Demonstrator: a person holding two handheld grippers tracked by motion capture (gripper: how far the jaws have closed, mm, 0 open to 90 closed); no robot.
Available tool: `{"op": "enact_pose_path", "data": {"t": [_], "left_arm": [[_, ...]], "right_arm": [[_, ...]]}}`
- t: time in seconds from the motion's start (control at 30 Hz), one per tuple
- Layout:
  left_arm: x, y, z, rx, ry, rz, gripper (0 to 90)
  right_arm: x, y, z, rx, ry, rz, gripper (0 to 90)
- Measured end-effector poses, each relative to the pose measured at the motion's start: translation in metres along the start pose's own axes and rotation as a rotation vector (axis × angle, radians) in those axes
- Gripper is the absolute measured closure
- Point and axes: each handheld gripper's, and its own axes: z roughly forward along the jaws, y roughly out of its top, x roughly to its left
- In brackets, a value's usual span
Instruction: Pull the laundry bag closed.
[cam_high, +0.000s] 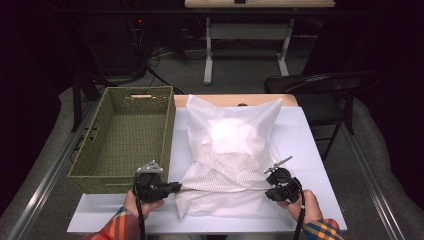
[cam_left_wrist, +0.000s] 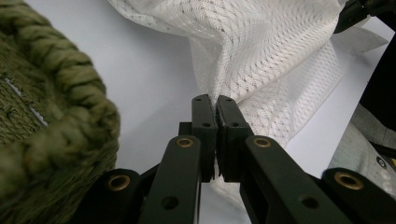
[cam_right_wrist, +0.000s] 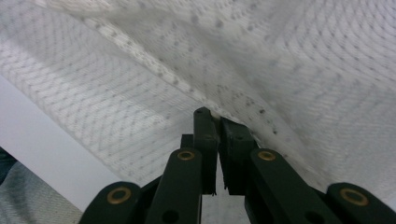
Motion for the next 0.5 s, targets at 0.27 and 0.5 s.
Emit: {"op": "enact_pose_path", "data": {"t": [0.27,0.5], "left_arm": [[0.0015,-0.0009,0.0012,0.005,-0.011,-0.009,87.2],[0.0022,-0.0004,0.0013,0.001,-0.006,-0.013,87.2]], "right_arm": [[-0.0043,-0.0046,-0.0016,0.003,-0.004,0.004,86.7],[-0.0075,-0.0091,-0.0031,0.006,-0.019,0.016,86.7]]}}
